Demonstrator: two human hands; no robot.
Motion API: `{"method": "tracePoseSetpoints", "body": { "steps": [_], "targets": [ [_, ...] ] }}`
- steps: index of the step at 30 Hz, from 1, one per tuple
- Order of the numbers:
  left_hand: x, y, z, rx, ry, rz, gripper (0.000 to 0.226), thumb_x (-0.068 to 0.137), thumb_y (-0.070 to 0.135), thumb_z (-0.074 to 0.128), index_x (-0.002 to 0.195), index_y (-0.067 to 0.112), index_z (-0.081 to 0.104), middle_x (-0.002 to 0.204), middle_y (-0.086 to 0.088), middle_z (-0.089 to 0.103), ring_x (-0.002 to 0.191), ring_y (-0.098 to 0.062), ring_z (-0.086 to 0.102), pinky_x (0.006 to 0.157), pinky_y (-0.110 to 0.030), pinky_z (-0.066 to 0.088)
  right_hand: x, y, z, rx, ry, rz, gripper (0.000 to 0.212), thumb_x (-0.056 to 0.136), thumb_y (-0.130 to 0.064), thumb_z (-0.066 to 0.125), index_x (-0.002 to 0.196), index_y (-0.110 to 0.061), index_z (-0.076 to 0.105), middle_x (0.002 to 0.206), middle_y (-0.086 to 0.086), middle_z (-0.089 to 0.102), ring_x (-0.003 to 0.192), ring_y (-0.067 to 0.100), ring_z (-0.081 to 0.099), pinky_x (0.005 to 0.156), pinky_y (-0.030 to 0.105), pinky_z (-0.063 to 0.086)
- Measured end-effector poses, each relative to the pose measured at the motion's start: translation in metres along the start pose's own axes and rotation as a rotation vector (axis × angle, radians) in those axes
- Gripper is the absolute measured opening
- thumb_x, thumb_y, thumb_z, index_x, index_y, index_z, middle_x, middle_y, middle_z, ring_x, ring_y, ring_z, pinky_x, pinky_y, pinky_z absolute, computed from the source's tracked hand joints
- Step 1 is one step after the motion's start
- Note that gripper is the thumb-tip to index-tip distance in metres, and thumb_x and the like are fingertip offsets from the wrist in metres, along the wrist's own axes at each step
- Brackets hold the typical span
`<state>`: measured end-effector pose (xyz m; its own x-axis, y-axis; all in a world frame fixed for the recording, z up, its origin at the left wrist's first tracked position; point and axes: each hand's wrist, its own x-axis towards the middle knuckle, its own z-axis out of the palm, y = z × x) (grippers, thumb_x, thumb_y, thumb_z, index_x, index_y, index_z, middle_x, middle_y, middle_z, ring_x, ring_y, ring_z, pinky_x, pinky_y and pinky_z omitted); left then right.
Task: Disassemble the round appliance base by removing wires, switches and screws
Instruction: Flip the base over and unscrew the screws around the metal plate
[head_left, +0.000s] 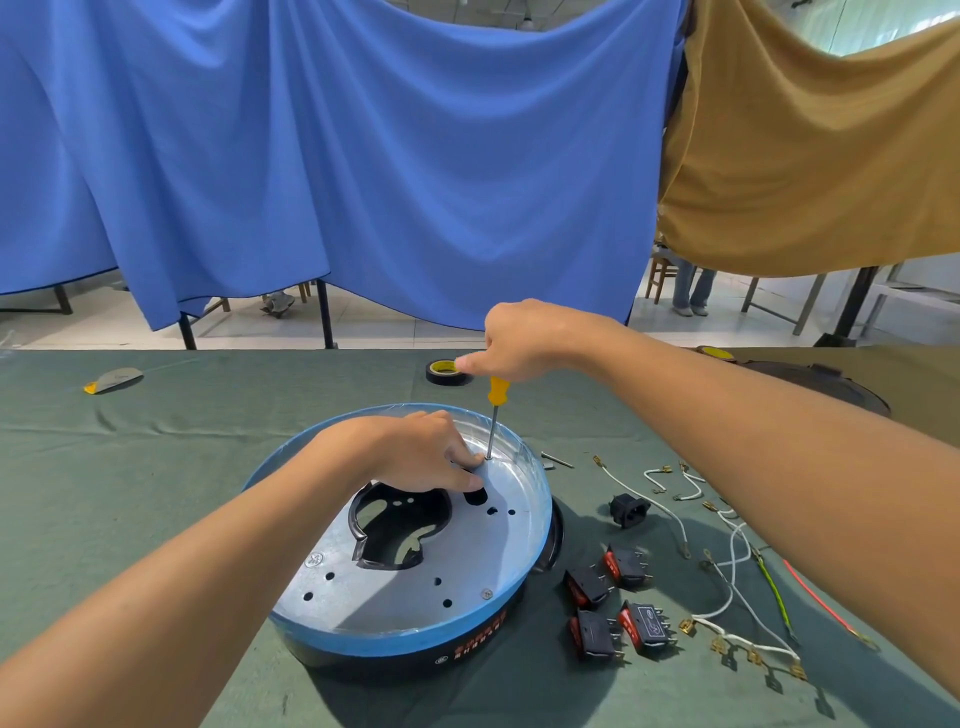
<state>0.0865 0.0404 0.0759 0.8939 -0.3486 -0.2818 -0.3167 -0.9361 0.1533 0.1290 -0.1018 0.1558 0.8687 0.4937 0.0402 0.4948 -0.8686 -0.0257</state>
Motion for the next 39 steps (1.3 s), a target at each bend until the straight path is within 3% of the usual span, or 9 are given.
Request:
{"method": "tracePoseSetpoints", "body": {
  "steps": [6, 12, 17, 23, 27, 29, 34, 37, 39],
  "targets": [
    [0.0004, -0.0012, 0.0005, -0.001, 0.006, 0.008, 0.047, 0.096, 0.049, 0.045, 0.139, 0.031, 0.048, 0.137, -0.001, 0.046, 0.126, -0.024, 0.041, 0.107, -0.045, 0.033, -0.0021, -0.0029, -0.0003, 0.060, -0.017, -0.002, 0.027, 0.085, -0.028, 0.062, 0.093, -0.003, 0.066, 0.074, 0.015, 0.054, 0.066, 0.021, 0.041, 0.052, 0.026, 0.031],
    [0.0010, -0.0030, 0.0017, 0.000, 0.020, 0.024, 0.046, 0.096, 0.049, 0.045, 0.139, 0.031, 0.049, 0.137, 0.001, 0.047, 0.127, -0.023, 0.039, 0.108, -0.044, 0.033, -0.0001, -0.0021, 0.0014, 0.024, 0.041, 0.016, 0.044, 0.091, -0.034, 0.054, 0.057, -0.014, 0.035, 0.057, 0.002, 0.035, 0.053, 0.019, 0.031, 0.048, 0.028, 0.023],
    [0.0004, -0.0015, 0.0008, 0.008, 0.012, 0.019, 0.047, 0.096, 0.049, 0.044, 0.139, 0.031, 0.048, 0.139, 0.000, 0.045, 0.128, -0.024, 0.038, 0.108, -0.045, 0.032, -0.0029, -0.0035, -0.0001, 0.064, 0.005, 0.006, 0.015, 0.082, -0.023, 0.059, 0.074, -0.010, 0.058, 0.068, 0.004, 0.045, 0.062, 0.021, 0.038, 0.051, 0.026, 0.028],
    [-0.0009, -0.0013, 0.0009, 0.004, 0.012, 0.016, 0.047, 0.096, 0.050, 0.044, 0.139, 0.032, 0.048, 0.140, 0.002, 0.044, 0.129, -0.023, 0.037, 0.109, -0.045, 0.032, 0.0016, 0.0003, 0.0028, 0.035, 0.048, 0.029, 0.043, 0.089, -0.039, 0.055, 0.058, -0.015, 0.037, 0.057, 0.001, 0.036, 0.054, 0.019, 0.033, 0.050, 0.028, 0.026],
    [-0.0005, -0.0013, 0.0016, 0.001, 0.017, 0.015, 0.047, 0.096, 0.049, 0.045, 0.139, 0.031, 0.049, 0.139, 0.002, 0.044, 0.129, -0.023, 0.038, 0.108, -0.045, 0.032, 0.0025, 0.0005, 0.0042, 0.075, 0.029, 0.020, 0.016, 0.082, -0.023, 0.060, 0.075, -0.008, 0.057, 0.068, 0.003, 0.044, 0.065, 0.021, 0.039, 0.052, 0.027, 0.028],
    [-0.0004, -0.0012, 0.0014, -0.005, 0.016, 0.012, 0.047, 0.096, 0.049, 0.045, 0.139, 0.031, 0.049, 0.140, 0.003, 0.044, 0.129, -0.022, 0.038, 0.108, -0.045, 0.032, 0.0020, -0.0003, 0.0022, 0.094, 0.008, 0.023, 0.023, 0.081, -0.026, 0.062, 0.088, -0.004, 0.064, 0.072, 0.003, 0.047, 0.066, 0.021, 0.040, 0.053, 0.027, 0.029],
    [-0.0005, -0.0015, 0.0018, 0.003, 0.015, 0.001, 0.048, 0.096, 0.051, 0.044, 0.140, 0.033, 0.046, 0.144, 0.005, 0.039, 0.133, -0.021, 0.033, 0.111, -0.046, 0.029, 0.0013, -0.0015, 0.0019, 0.040, 0.032, 0.023, 0.043, 0.089, -0.040, 0.057, 0.059, -0.013, 0.044, 0.059, 0.002, 0.039, 0.055, 0.019, 0.035, 0.050, 0.028, 0.027],
    [-0.0003, -0.0012, 0.0022, 0.005, 0.021, 0.003, 0.048, 0.096, 0.050, 0.045, 0.140, 0.033, 0.047, 0.143, 0.004, 0.041, 0.131, -0.021, 0.035, 0.110, -0.045, 0.030, 0.0012, -0.0010, 0.0021, 0.086, 0.021, 0.026, 0.023, 0.084, -0.027, 0.062, 0.090, -0.004, 0.065, 0.074, 0.004, 0.050, 0.065, 0.020, 0.042, 0.054, 0.027, 0.031],
    [-0.0003, -0.0014, 0.0028, 0.001, 0.028, 0.007, 0.047, 0.096, 0.050, 0.046, 0.140, 0.033, 0.048, 0.141, 0.004, 0.041, 0.131, -0.022, 0.035, 0.109, -0.045, 0.031, -0.0001, -0.0004, 0.0006, 0.084, 0.003, 0.030, 0.024, 0.083, -0.028, 0.062, 0.090, -0.005, 0.065, 0.072, 0.003, 0.049, 0.063, 0.019, 0.041, 0.052, 0.026, 0.031]
  ]
}}
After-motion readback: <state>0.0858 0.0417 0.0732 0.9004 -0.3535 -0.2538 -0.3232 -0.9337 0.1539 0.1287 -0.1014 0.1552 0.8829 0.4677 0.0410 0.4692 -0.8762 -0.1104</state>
